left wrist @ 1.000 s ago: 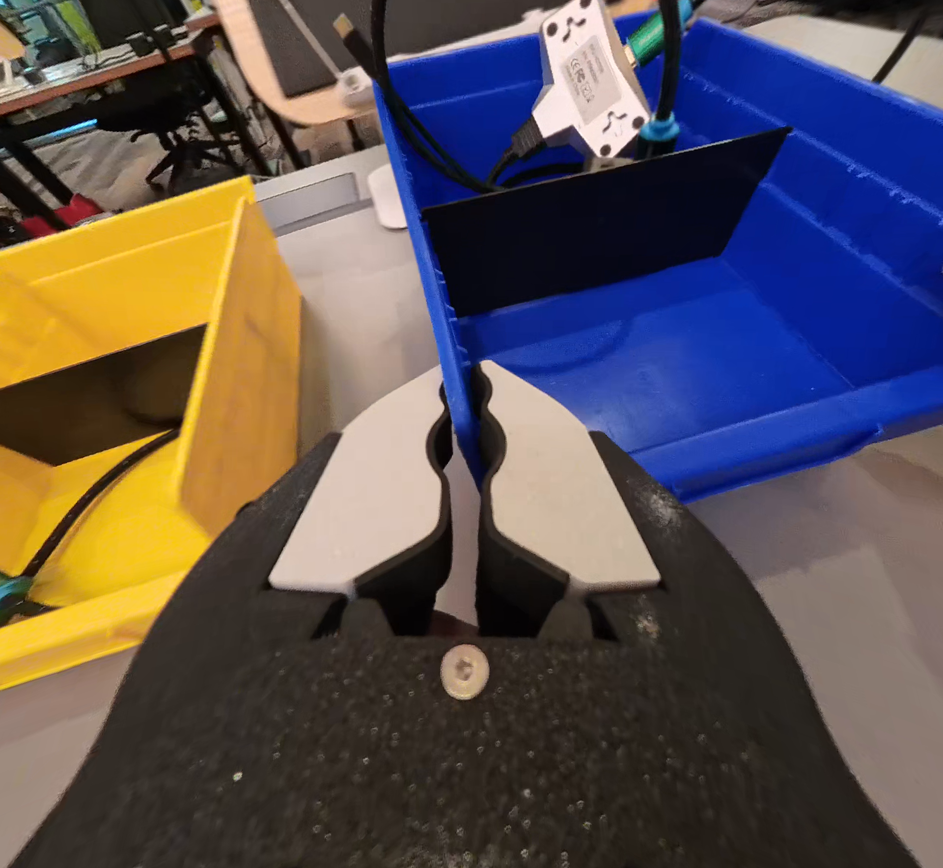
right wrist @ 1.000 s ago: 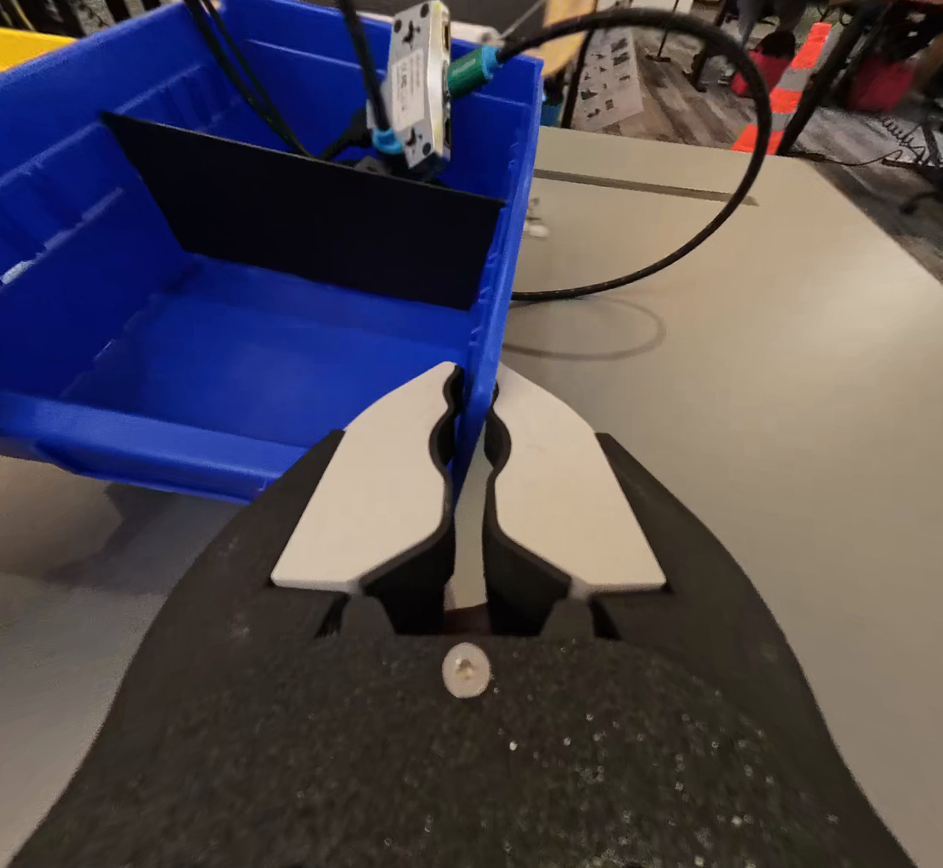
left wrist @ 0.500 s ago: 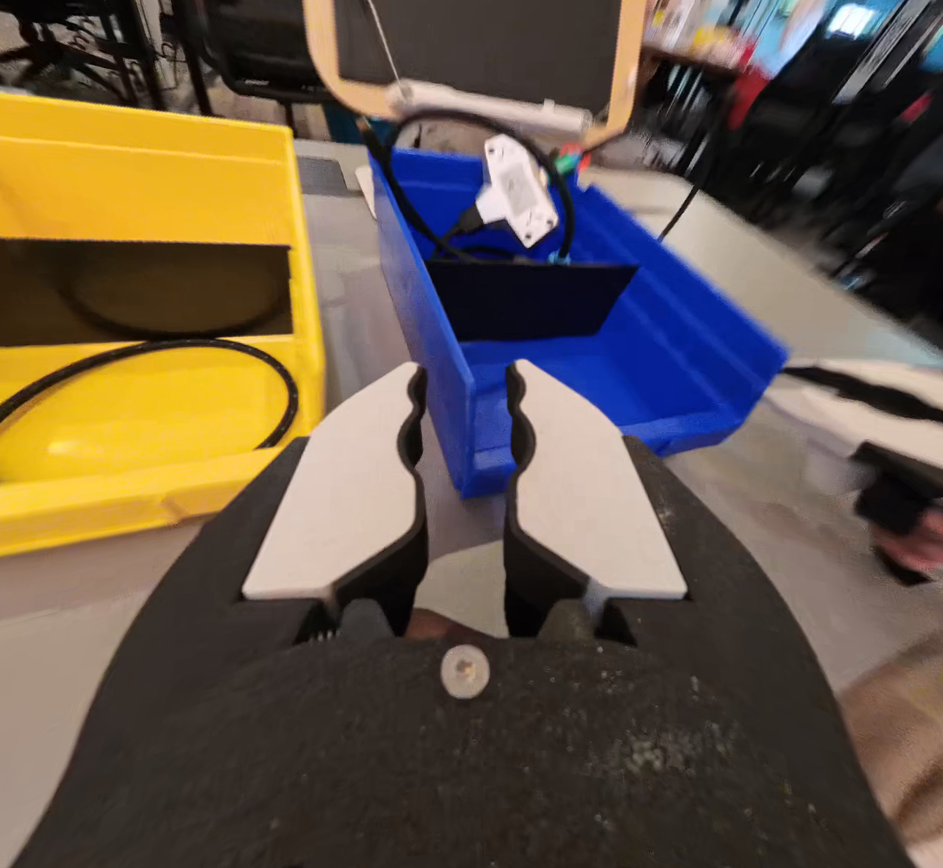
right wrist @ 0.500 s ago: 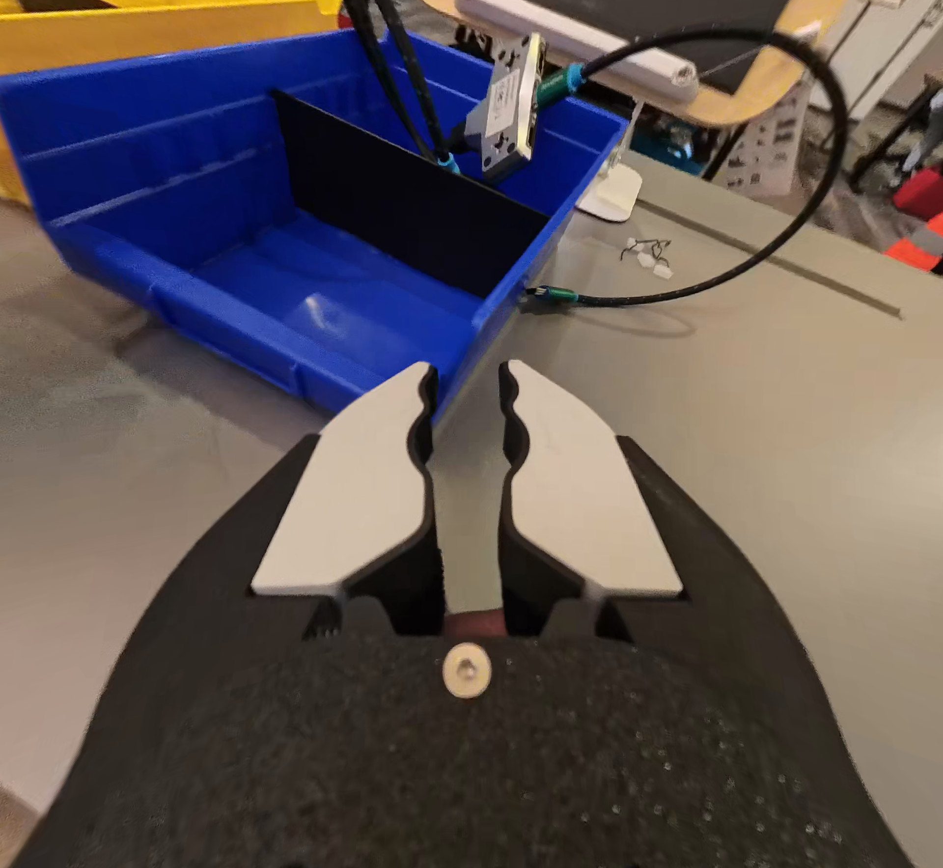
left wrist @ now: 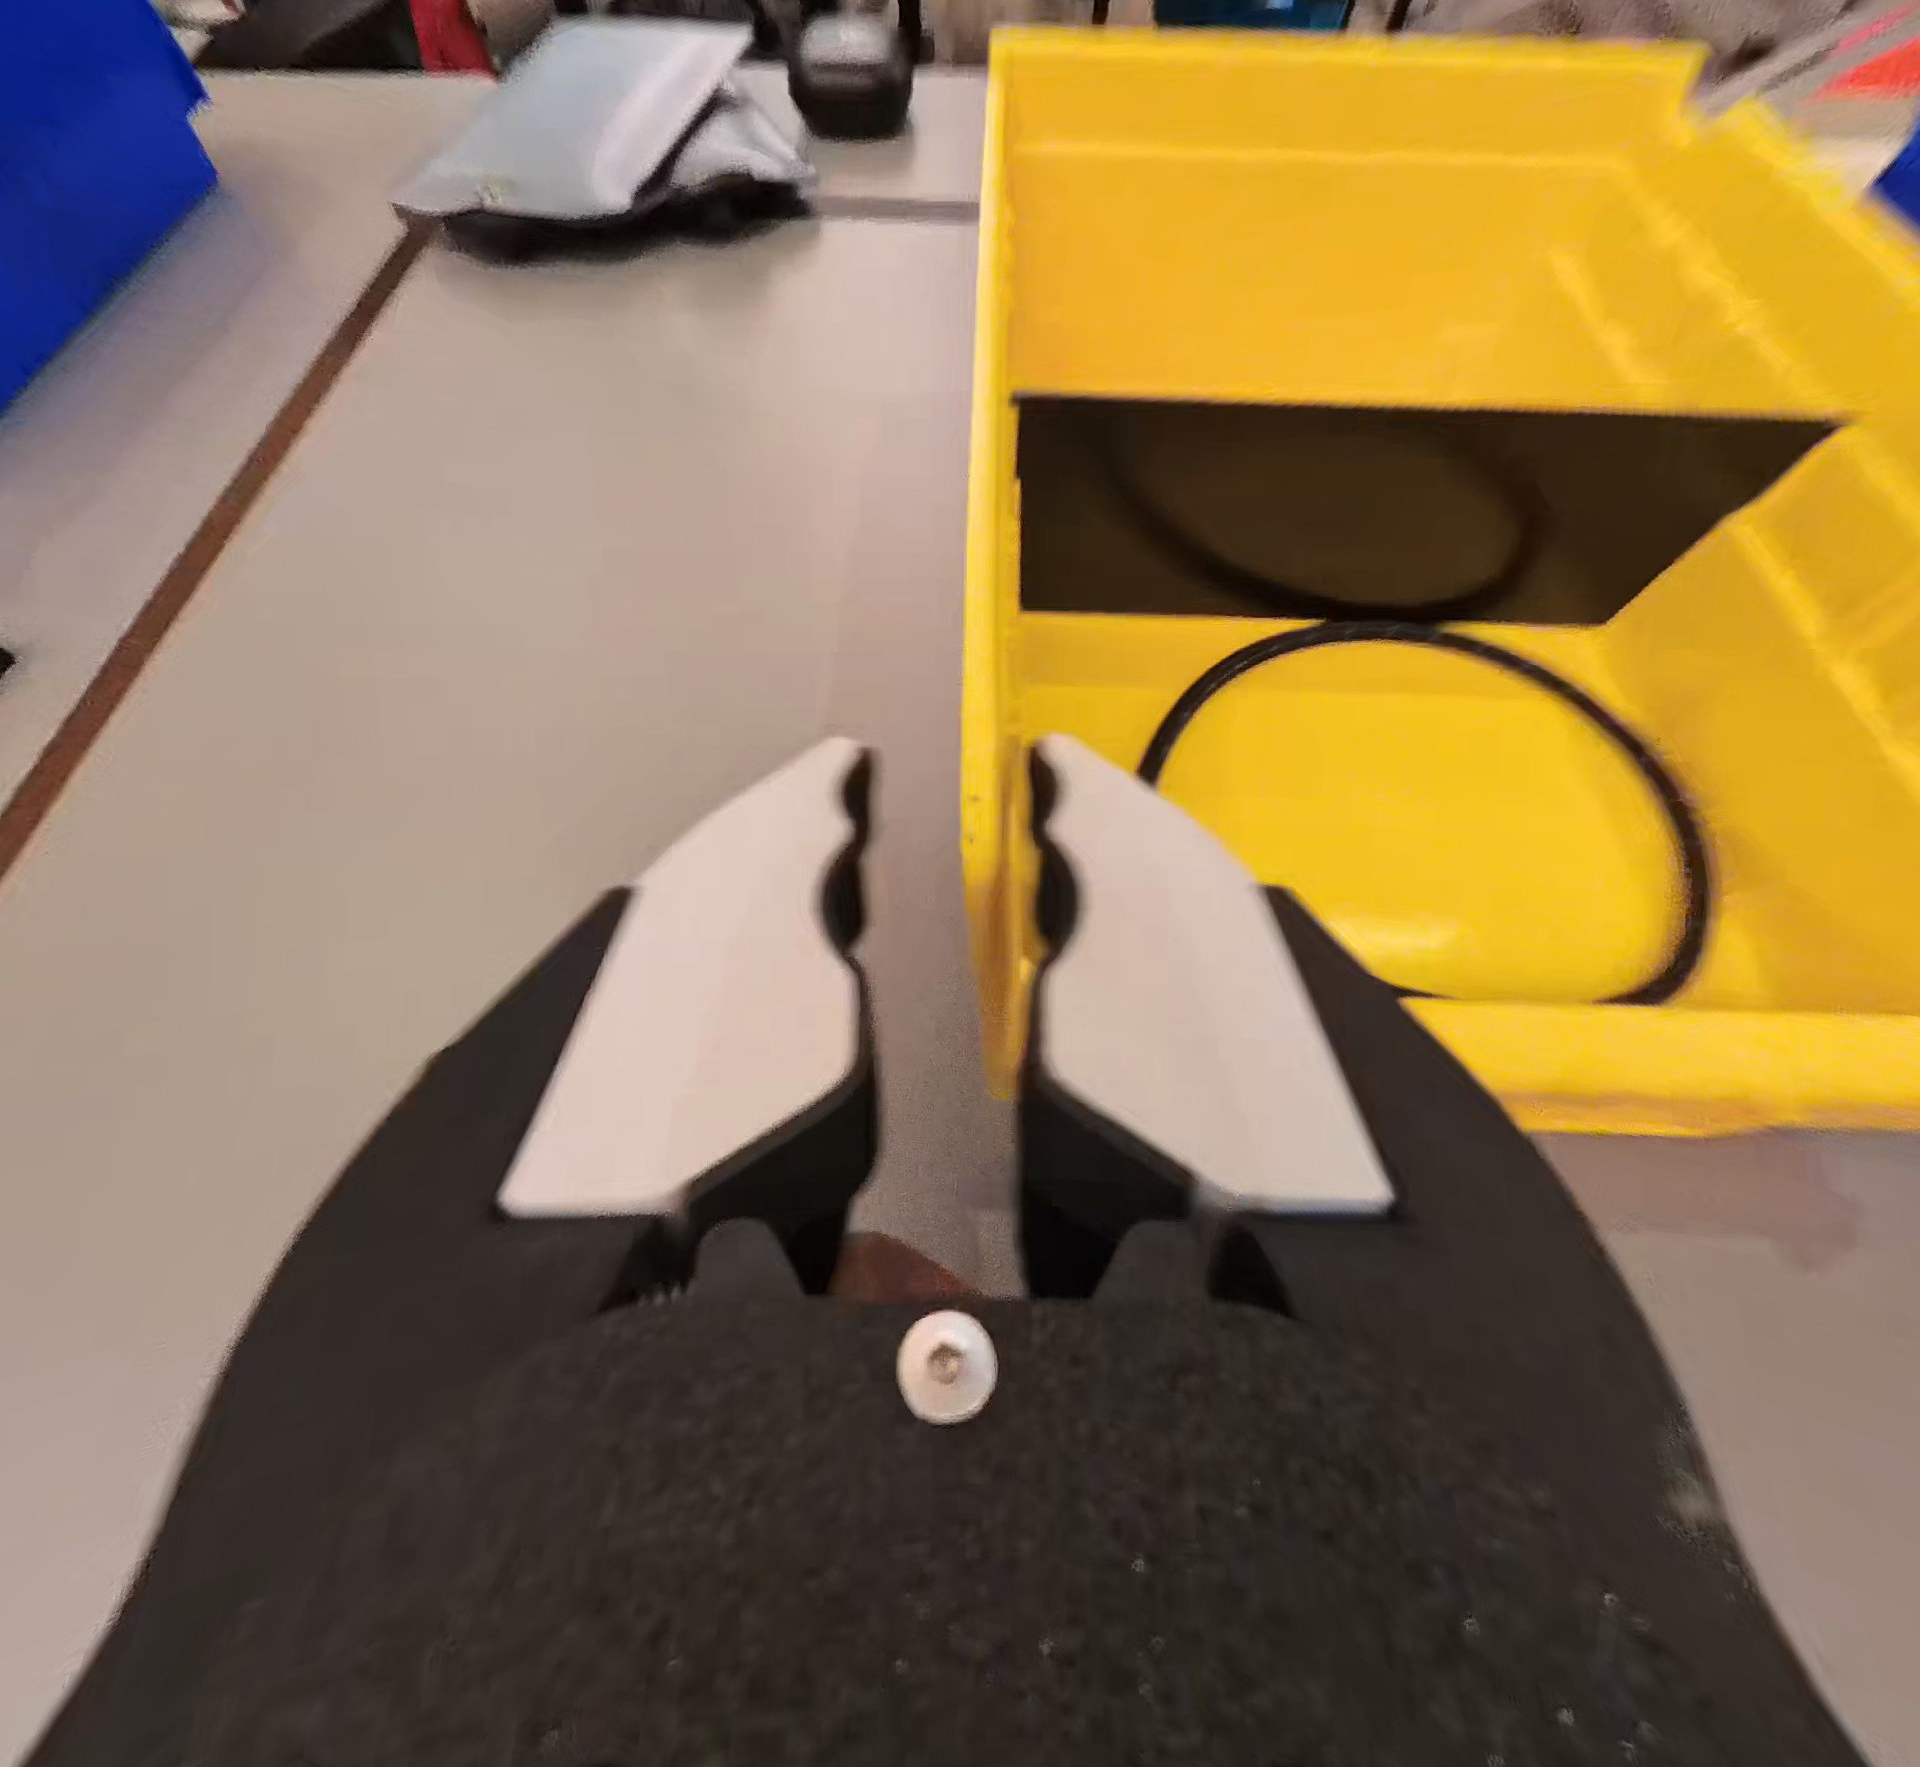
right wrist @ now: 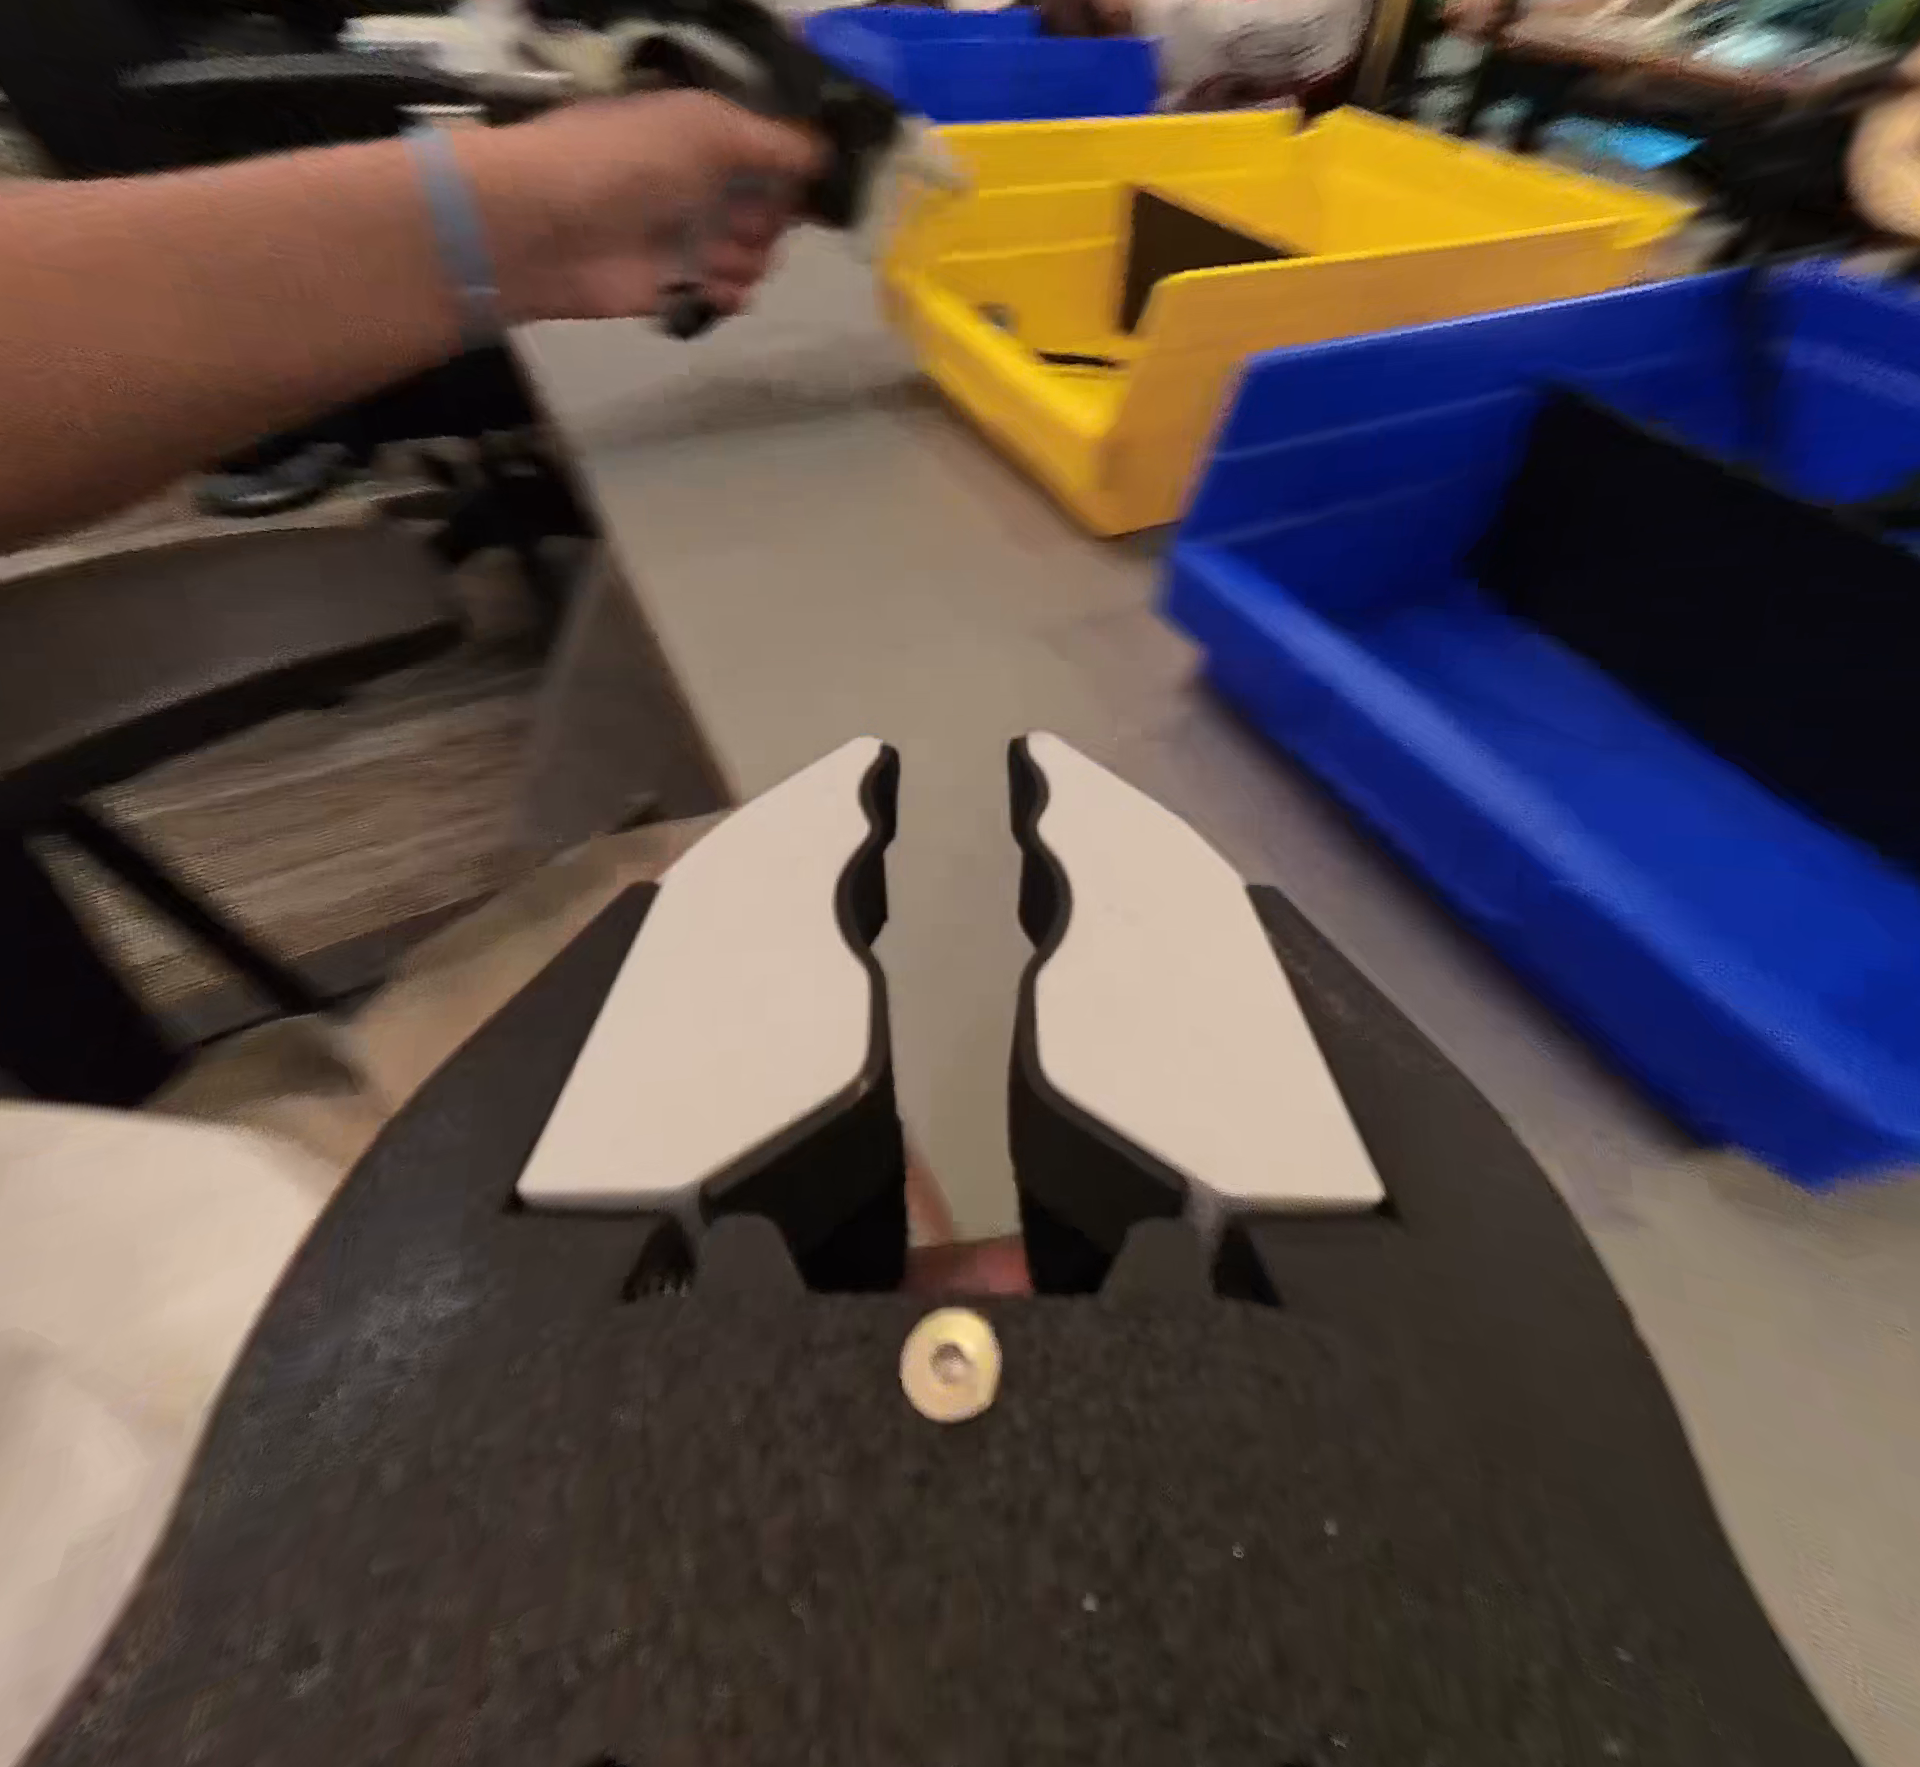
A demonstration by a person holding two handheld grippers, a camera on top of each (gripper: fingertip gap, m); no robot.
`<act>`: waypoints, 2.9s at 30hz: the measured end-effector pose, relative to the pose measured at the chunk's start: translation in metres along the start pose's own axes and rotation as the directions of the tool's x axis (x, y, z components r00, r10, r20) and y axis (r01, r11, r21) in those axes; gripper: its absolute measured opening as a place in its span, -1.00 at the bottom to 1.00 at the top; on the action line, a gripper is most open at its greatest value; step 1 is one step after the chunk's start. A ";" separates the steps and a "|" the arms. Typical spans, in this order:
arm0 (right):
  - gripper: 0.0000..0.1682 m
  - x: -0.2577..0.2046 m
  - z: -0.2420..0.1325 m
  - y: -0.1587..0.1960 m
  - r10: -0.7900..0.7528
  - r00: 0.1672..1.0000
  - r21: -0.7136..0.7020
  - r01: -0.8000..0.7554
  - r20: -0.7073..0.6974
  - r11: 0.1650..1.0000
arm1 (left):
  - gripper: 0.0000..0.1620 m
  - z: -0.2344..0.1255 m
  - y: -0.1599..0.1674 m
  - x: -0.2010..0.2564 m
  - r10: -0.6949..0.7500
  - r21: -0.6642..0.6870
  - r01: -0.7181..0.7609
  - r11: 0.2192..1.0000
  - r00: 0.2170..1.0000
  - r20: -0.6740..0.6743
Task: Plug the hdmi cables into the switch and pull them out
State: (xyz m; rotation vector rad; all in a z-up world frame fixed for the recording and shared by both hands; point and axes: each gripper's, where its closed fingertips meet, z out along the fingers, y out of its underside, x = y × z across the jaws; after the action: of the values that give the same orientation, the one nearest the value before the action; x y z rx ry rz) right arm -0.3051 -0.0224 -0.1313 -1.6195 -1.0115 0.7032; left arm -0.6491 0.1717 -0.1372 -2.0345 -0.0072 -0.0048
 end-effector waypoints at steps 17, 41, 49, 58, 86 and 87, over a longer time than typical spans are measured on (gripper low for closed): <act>-0.39 0.013 0.113 -0.020 0.072 0.948 -0.121 -0.115 -0.312 0.986 | -0.94 -0.144 0.083 0.061 -0.068 0.007 0.068 0.998 0.996 0.056; -0.92 0.188 -0.132 -0.137 0.079 0.643 0.115 0.014 -0.761 0.993 | -0.93 -0.157 -0.145 0.330 0.262 0.379 -0.202 0.903 0.959 -0.112; -0.93 0.309 -0.318 -0.047 0.015 0.430 -0.049 -0.137 -0.903 0.989 | -0.91 -0.077 -0.102 0.566 0.337 0.313 -0.242 0.918 0.893 -0.298; -0.92 0.394 -0.344 0.115 0.057 0.556 -0.174 -0.355 -0.829 0.919 | -0.90 -0.009 -0.006 0.655 0.334 0.182 -0.290 0.940 0.890 -0.309; -0.36 0.146 -0.073 0.025 -0.055 0.899 -0.153 -0.014 -0.434 0.988 | -0.37 -0.040 -0.011 0.257 0.118 0.063 -0.120 0.991 0.993 0.030; -0.39 0.156 -0.062 0.018 -0.066 0.870 -0.120 0.008 -0.489 0.993 | -0.37 -0.033 -0.005 0.256 0.107 0.051 -0.107 0.993 0.994 0.006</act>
State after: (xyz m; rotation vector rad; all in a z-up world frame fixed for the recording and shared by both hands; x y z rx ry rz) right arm -0.1747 0.0850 -0.1246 -1.7524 -0.7104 0.1800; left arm -0.3934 0.1446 -0.1165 -1.9817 0.0989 0.0651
